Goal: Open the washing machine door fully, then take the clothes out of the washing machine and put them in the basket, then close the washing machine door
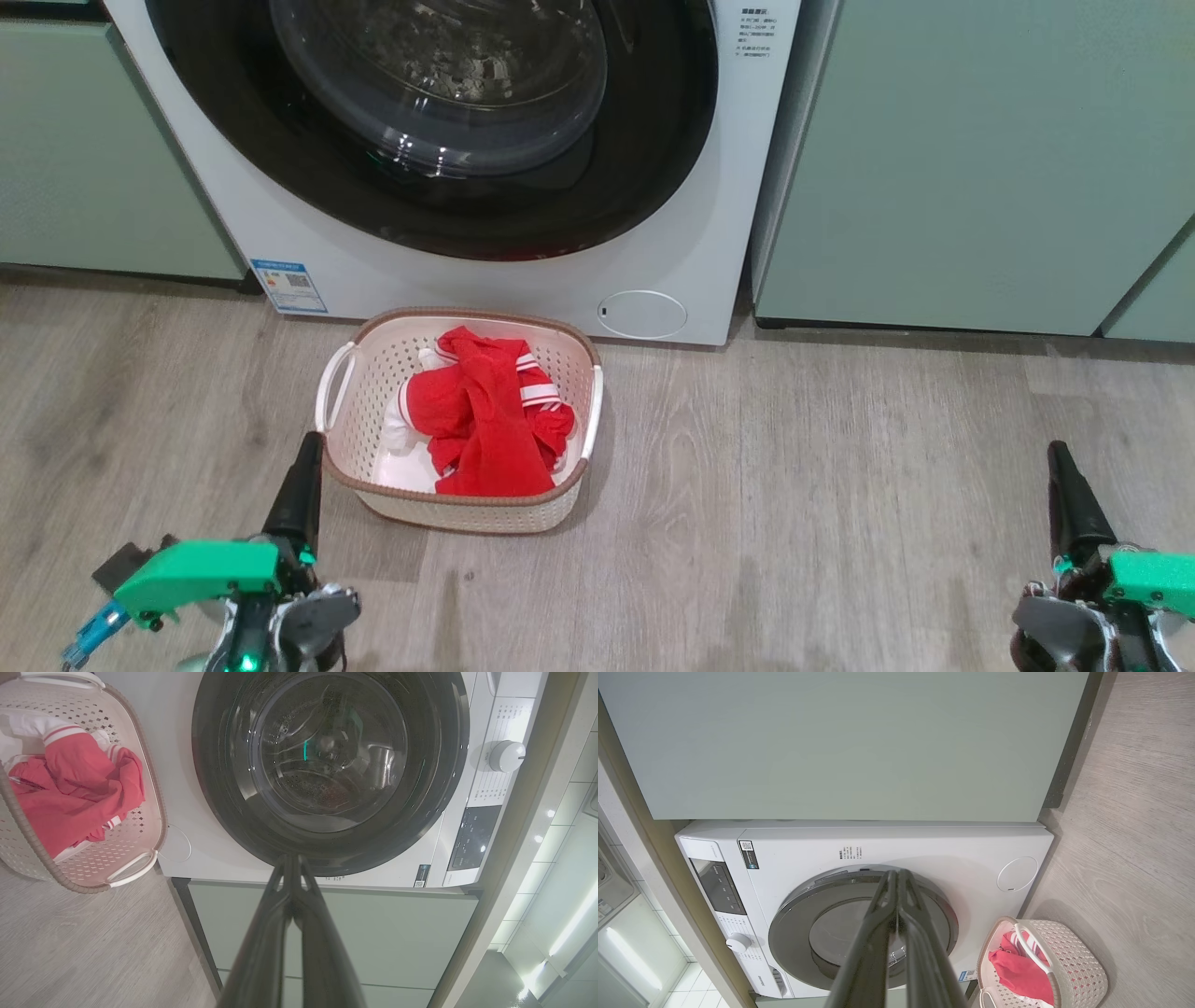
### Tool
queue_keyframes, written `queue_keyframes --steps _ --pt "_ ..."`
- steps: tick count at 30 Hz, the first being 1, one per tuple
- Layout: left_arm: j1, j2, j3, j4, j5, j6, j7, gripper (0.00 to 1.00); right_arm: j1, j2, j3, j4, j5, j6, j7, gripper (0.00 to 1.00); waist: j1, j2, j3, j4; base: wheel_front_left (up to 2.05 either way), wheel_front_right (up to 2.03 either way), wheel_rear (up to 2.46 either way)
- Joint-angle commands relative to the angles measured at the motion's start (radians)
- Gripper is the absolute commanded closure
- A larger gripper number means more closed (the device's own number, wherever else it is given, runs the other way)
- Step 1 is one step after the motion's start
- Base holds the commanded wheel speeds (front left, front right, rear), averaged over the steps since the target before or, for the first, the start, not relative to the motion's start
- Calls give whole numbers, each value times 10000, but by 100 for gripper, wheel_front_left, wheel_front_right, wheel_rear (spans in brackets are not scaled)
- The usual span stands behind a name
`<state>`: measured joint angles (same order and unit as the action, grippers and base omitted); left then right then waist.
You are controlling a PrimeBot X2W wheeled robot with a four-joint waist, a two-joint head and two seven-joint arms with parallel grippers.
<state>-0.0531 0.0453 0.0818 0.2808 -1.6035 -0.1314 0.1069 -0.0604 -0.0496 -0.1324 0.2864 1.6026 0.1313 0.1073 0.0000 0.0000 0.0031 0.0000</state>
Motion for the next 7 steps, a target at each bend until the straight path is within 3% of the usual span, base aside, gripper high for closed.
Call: queue_keyframes --steps 1,7 --pt "-549 49 319 -359 -52 8 62 100 -475 -6 188 -416 62 -6 58 100 0 0 0 0 0 0 0" --pt "-549 49 319 -359 -53 8 62 100 -475 -6 188 -416 62 -6 58 100 0 0 0 0 0 0 0"
